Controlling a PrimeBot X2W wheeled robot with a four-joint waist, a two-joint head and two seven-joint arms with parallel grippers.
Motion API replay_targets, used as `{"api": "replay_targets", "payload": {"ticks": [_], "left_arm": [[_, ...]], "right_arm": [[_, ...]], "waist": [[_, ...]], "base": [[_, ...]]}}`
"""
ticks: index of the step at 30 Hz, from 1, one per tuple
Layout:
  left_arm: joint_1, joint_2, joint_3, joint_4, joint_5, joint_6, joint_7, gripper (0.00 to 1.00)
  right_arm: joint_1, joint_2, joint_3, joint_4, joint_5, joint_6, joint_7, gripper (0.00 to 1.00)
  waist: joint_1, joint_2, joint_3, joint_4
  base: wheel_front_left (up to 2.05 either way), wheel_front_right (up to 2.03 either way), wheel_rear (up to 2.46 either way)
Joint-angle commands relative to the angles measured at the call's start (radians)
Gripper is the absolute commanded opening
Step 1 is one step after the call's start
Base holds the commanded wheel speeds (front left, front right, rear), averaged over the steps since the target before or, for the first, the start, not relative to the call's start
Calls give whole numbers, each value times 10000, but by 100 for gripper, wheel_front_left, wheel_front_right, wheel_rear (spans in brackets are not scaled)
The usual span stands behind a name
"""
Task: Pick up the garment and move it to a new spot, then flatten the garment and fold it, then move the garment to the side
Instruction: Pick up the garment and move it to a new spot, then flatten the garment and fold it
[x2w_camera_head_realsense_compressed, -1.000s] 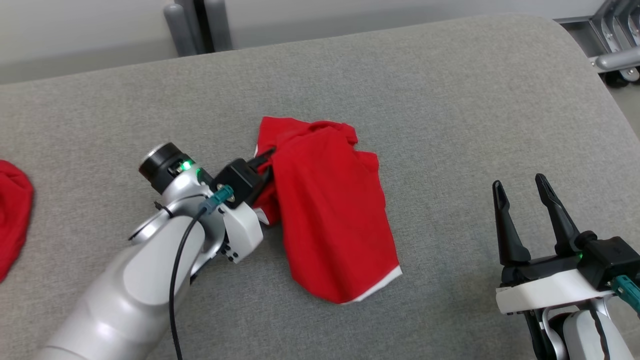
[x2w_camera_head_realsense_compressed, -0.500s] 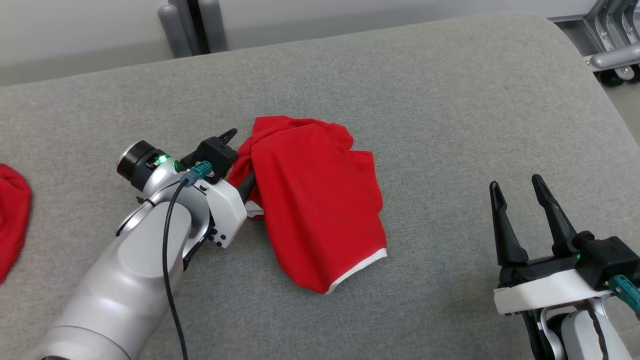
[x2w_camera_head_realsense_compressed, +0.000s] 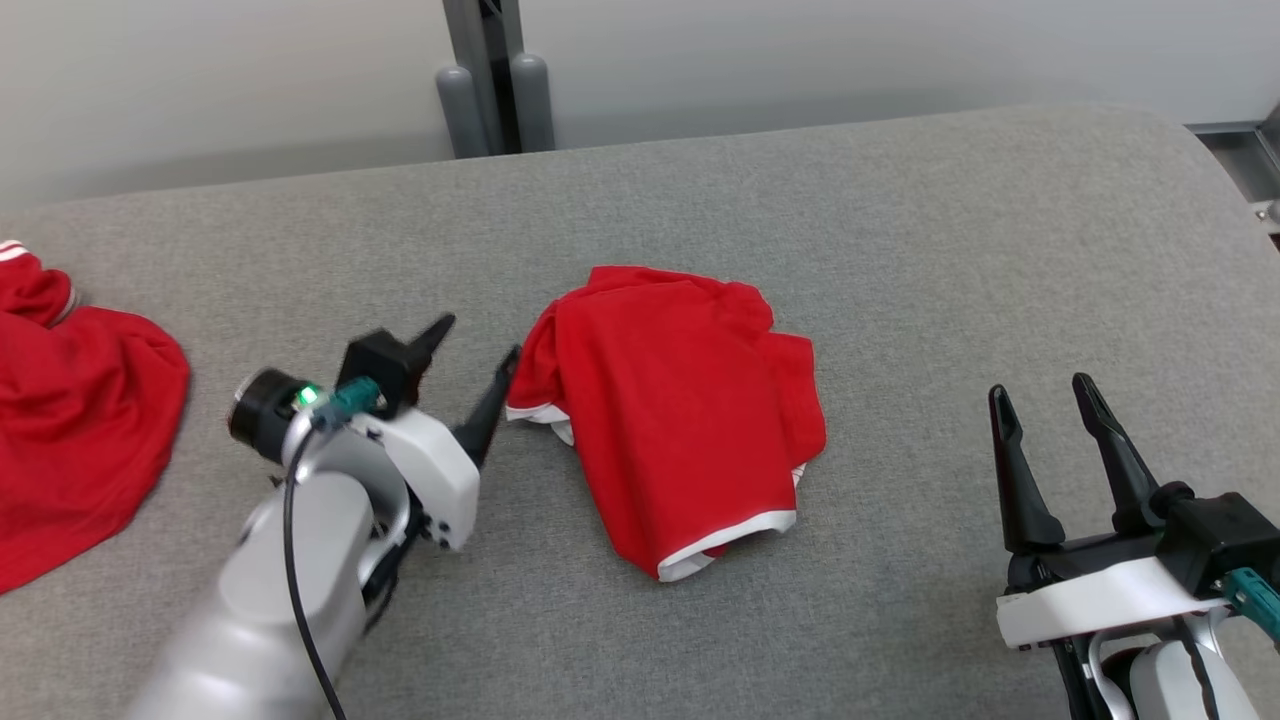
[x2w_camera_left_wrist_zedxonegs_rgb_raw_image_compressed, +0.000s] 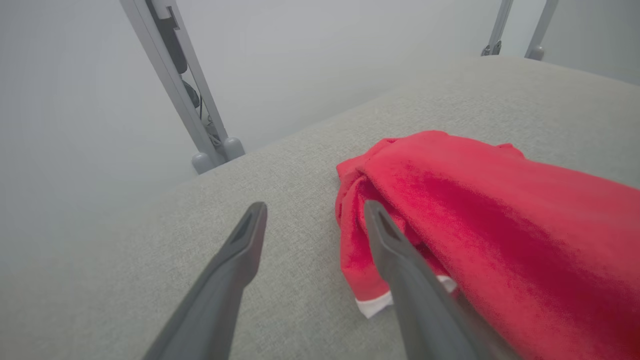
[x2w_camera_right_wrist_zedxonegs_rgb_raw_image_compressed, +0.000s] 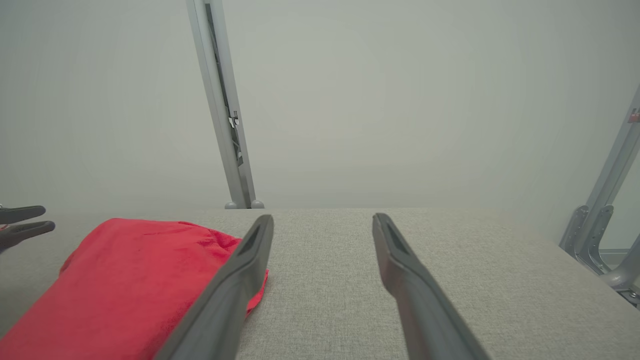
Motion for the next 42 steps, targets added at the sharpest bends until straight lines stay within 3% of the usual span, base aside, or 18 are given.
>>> {"api": "replay_targets", "payload": {"ticks": [1,12,26,27,28,29,36,42], "left_arm": [[392,-8,-15,-244,-122,10,-49,100],[2401,-365,-722,-1780,-1165,10,310,100],[1907,-805,-1044,-633,-2527,8,345,100],[1829,-883,-1103,-460,-2733,8,378,47],[1790,-906,-1142,-396,-2810,8,372,31],[1756,-912,-1193,-361,-2872,9,361,0],[1318,-743,-1634,-318,-2945,9,306,0],[177,192,-2100,-261,-2055,322,566,0]], "right_arm": [[96,-71,-65,24,-23,15,-21,100],[202,-69,-203,80,-107,15,-21,100],[6,-70,-225,65,-232,15,-21,100],[18,-70,-259,41,-256,15,-19,100],[26,-68,-278,35,-256,15,-21,100],[35,-68,-306,35,-269,15,-21,100],[114,-68,-485,63,-246,15,-21,100],[124,-70,-563,107,-147,15,-21,100]], "waist": [[0,0,-121,135],[0,0,-336,271],[0,0,-60,-604],[0,0,-40,-661],[0,0,-30,-677],[0,0,-18,-683],[0,0,-35,-471],[0,0,-183,72]], "base": [[0,0,0],[0,0,0],[0,0,0],[0,0,0],[0,0,0],[0,0,0],[0,0,0],[0,0,0]]}}
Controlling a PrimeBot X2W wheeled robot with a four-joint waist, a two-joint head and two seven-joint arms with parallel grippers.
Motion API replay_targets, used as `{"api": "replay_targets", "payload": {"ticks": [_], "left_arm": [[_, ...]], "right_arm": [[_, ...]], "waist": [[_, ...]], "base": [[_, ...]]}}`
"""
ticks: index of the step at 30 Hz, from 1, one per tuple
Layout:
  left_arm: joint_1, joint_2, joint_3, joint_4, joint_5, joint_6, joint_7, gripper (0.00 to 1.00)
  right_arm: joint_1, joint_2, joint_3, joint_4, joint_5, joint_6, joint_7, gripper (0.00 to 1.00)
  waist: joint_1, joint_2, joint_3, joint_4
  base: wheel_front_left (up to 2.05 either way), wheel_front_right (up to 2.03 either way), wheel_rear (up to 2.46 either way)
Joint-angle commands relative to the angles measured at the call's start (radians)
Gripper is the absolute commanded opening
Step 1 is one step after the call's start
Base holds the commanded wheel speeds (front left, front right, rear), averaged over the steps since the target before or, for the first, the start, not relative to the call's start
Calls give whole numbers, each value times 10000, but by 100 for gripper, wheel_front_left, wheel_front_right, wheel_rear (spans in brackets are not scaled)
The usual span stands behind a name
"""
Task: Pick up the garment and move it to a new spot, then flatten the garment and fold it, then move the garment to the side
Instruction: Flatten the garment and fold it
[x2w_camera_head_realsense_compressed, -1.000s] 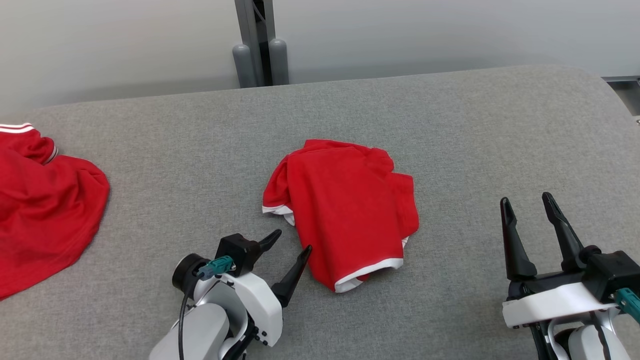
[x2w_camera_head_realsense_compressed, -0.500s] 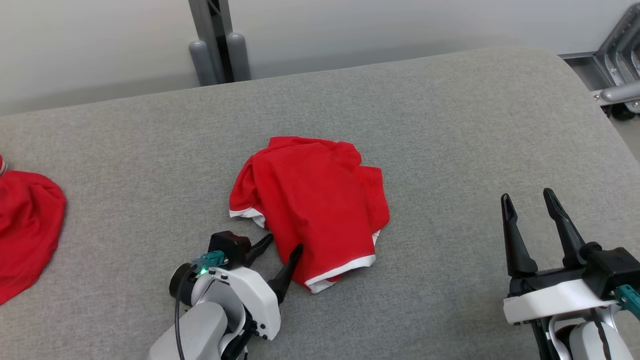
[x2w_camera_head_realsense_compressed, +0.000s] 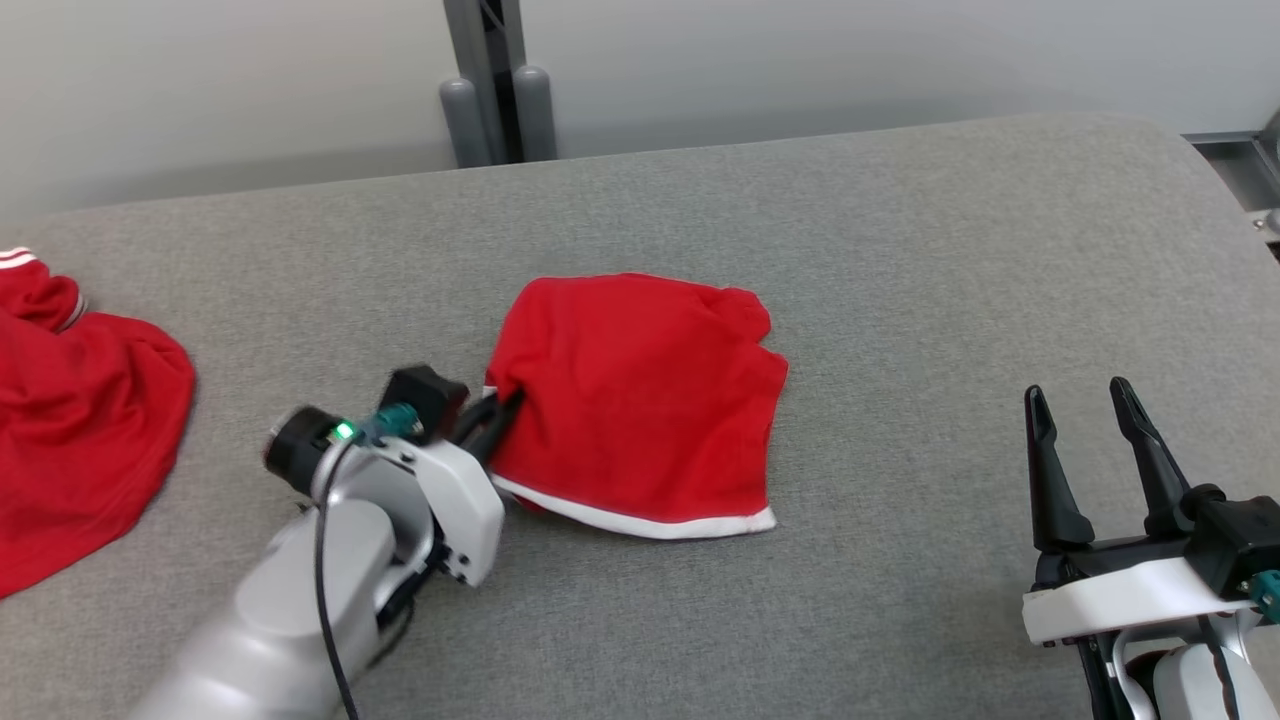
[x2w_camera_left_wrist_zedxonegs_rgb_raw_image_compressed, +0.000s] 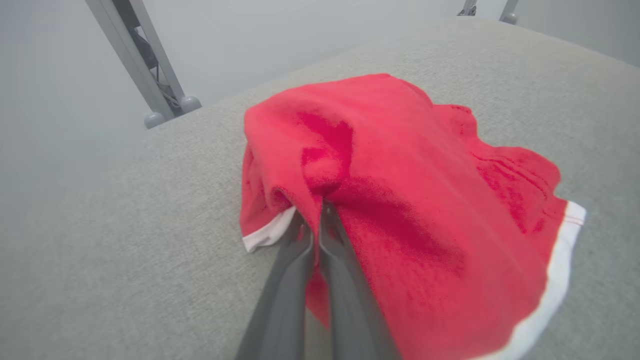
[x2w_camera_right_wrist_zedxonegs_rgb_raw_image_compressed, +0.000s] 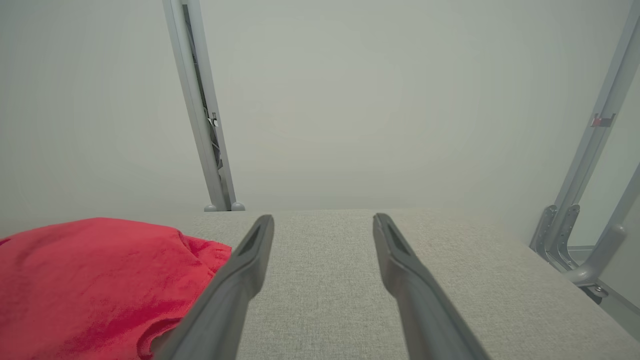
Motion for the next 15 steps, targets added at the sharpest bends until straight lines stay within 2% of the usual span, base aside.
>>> {"api": "replay_targets", "payload": {"ticks": [1,5,8,11,13,15], "left_arm": [[-252,209,-11,-57,101,101,65,0],[-768,756,-177,-453,489,438,603,0],[-1209,1231,-523,-818,1141,1033,1151,0],[-1420,1533,-836,-1196,1726,1823,1812,0],[-1376,1569,-906,-1524,1890,2253,2098,0],[-1041,1506,-937,-1805,1809,2478,2278,0]], "right_arm": [[39,-66,-14,26,44,15,-17,100],[32,-69,27,44,108,15,-19,100],[48,-67,93,46,169,15,-19,100],[44,-66,164,62,226,15,-19,100],[19,-66,214,61,276,15,-19,100],[13,-68,314,73,322,15,-19,100]], "waist": [[0,0,-33,114],[0,0,-61,261],[0,0,-49,312],[0,0,-12,307],[0,0,37,270],[0,0,99,216]], "base": [[0,0,0],[0,0,0],[0,0,0],[0,0,0],[0,0,0],[0,0,0]]}}
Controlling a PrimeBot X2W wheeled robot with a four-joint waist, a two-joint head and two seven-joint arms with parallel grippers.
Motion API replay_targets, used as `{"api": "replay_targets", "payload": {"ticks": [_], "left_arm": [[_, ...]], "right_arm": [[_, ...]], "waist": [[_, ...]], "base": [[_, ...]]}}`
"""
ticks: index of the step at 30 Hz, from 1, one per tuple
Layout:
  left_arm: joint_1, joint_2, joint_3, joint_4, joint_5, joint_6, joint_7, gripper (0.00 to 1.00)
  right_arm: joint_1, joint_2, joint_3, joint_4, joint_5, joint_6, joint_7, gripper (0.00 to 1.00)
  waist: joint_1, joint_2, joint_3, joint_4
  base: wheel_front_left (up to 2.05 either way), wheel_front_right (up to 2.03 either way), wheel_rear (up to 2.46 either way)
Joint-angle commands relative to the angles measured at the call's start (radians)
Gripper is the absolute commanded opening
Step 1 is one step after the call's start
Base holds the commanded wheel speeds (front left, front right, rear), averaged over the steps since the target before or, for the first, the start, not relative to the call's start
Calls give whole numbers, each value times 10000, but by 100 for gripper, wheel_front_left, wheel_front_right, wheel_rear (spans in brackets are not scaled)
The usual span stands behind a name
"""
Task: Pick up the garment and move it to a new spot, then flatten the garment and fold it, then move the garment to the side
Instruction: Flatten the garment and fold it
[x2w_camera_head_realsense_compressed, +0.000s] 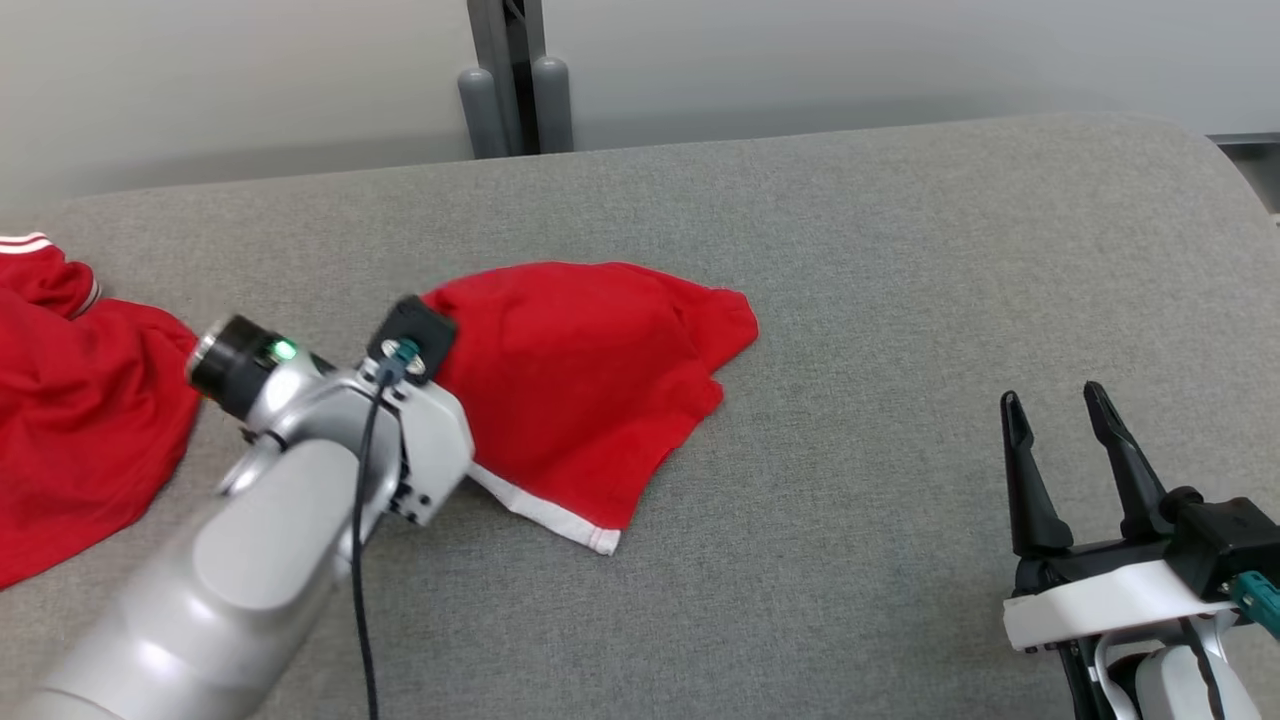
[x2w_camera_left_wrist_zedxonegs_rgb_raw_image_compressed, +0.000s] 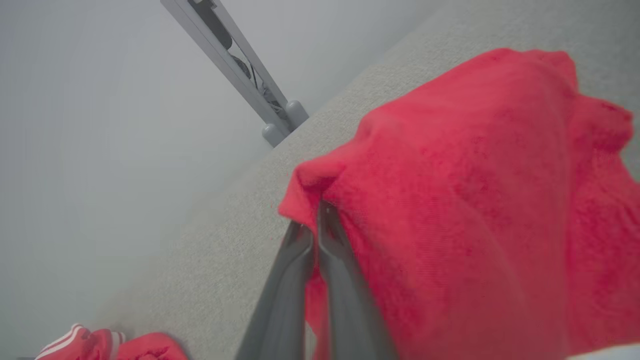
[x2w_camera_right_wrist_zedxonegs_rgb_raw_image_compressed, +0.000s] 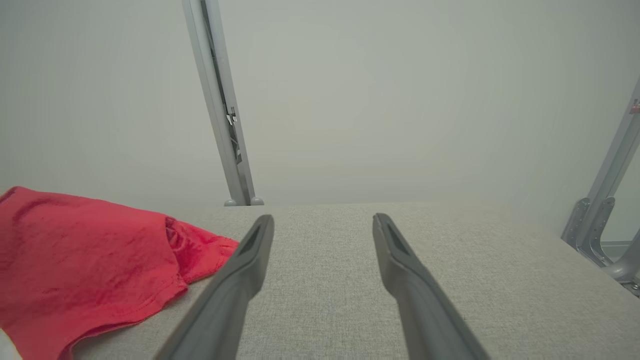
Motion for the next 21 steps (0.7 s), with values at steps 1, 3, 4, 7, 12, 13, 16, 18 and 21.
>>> {"api": "replay_targets", "payload": {"ticks": [1,3,4,7,12,13,16,18,21], "left_arm": [[319,-77,-6,-131,-116,76,-49,0],[586,-63,-12,-268,-260,39,-108,0],[717,-85,17,-295,-352,37,-148,0],[1109,-192,96,-198,-618,28,-317,0],[1288,-200,377,76,-790,278,-1007,83],[1292,-194,442,123,-824,333,-1155,100],[1299,-213,621,210,-897,500,-1570,100],[1386,-274,727,189,-999,544,-1801,100],[1600,-371,954,30,-1326,444,-2126,100]], "right_arm": [[-1,-70,25,2,69,15,-20,100],[-49,-70,129,9,80,15,-20,100],[-74,-71,173,6,101,15,-20,100],[-133,-71,272,17,136,15,-20,100],[-203,-70,458,52,144,15,-20,100],[-179,-65,536,88,222,15,-19,100],[-149,-65,933,261,640,15,-19,100],[-133,-68,1341,413,1065,15,-19,100],[-204,-72,1968,712,1422,15,-19,100]], "waist": [[0,0,65,-55],[0,0,149,-120],[0,0,186,-148],[0,0,297,-214],[0,0,379,-196],[0,0,372,-157],[0,0,307,7],[0,0,235,160],[0,0,122,458]], "base": [[0,0,0],[0,0,0],[0,0,0],[0,0,0],[0,0,0],[0,0,0],[0,0,0],[0,0,0],[0,0,0]]}}
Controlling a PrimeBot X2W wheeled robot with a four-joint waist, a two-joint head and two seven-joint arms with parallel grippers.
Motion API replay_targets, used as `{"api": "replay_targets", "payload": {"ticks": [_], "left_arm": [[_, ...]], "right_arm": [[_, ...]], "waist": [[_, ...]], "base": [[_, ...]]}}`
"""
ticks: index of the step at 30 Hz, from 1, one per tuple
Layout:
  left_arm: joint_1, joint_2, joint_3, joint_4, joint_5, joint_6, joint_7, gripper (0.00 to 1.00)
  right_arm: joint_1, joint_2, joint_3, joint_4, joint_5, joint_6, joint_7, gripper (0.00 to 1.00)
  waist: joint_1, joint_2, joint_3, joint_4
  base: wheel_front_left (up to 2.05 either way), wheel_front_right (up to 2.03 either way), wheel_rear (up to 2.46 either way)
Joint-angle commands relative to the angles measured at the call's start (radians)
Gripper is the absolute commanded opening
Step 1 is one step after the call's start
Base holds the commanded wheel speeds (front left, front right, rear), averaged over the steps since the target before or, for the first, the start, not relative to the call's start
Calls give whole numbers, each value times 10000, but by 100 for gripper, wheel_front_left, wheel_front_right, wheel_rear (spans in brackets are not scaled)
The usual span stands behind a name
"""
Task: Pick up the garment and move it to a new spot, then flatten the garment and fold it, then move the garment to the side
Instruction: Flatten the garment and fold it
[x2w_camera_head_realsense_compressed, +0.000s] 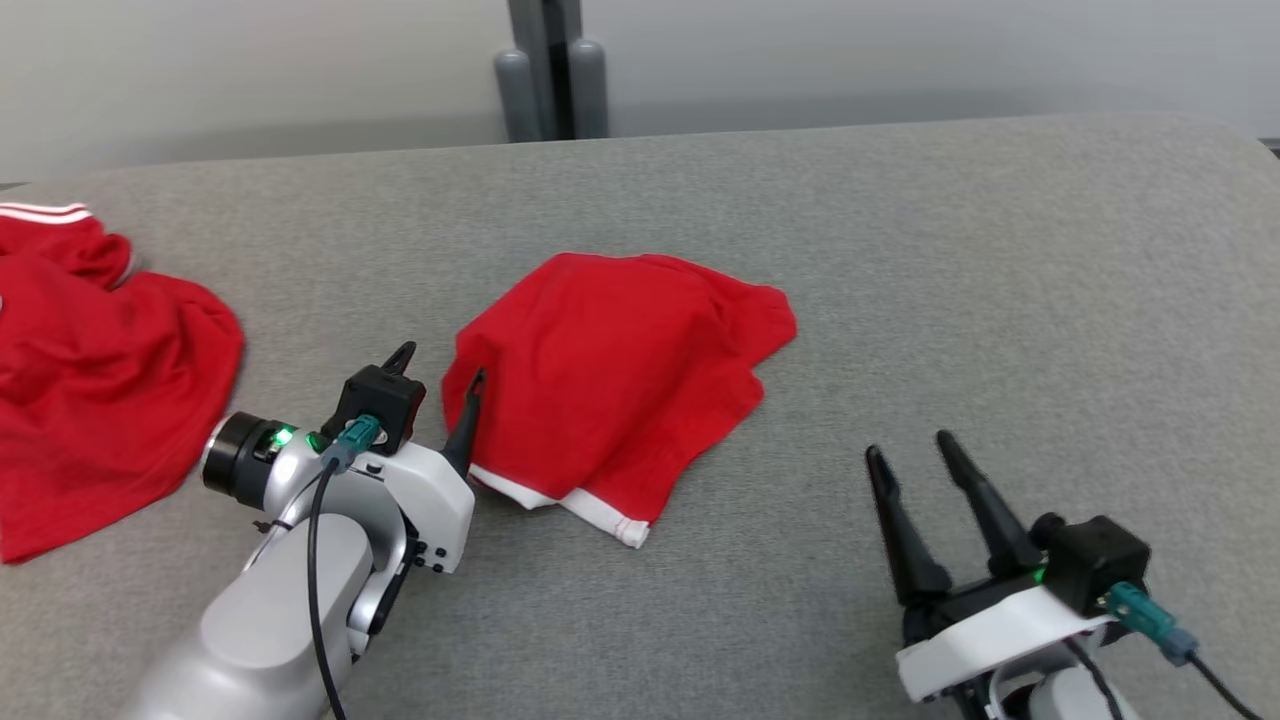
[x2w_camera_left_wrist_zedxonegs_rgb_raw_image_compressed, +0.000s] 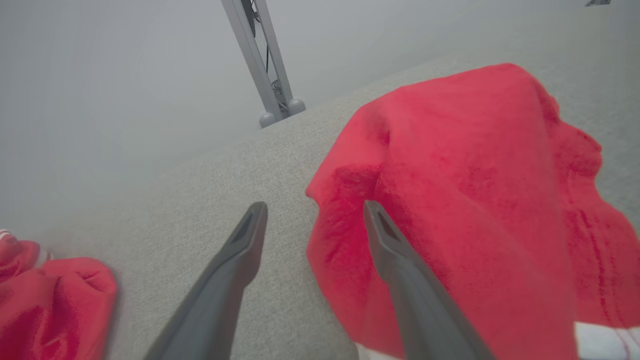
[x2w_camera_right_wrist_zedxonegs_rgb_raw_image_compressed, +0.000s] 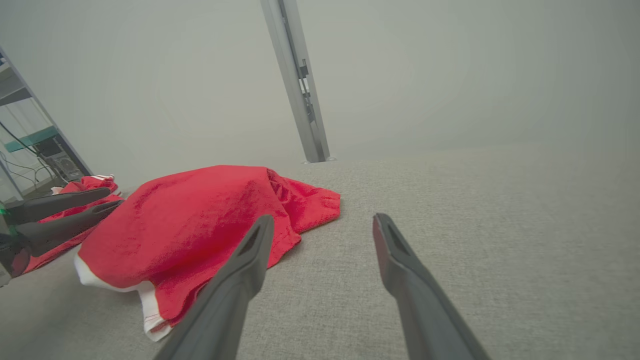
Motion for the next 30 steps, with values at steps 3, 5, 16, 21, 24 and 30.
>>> {"api": "replay_targets", "payload": {"ticks": [3,5,16,21,24,30], "left_arm": [[380,12,251,-428,-253,-21,-356,100],[646,-18,341,-784,-353,-16,-495,100],[2266,207,761,-2955,-537,401,-726,100],[2846,424,934,-3817,-464,721,-745,100],[3070,535,980,-4165,-418,822,-746,100],[3236,632,1026,-4536,-425,913,-749,100]], "right_arm": [[-165,-73,552,605,318,15,-17,100],[-343,-69,900,1133,512,15,-18,100],[-1558,-76,2260,3808,1937,15,485,100],[-1905,-79,2542,4607,2370,15,614,100],[-2210,-79,2605,5179,2534,15,740,100],[-3081,-73,2973,6235,2772,15,845,100]], "waist": [[0,0,-172,620],[0,0,-239,926],[0,0,-698,2303],[0,0,-811,2710],[0,0,-813,2897],[0,0,-672,3110]], "base": [[0,0,0],[0,0,0],[0,0,0],[0,0,0],[0,0,0],[0,0,0]]}}
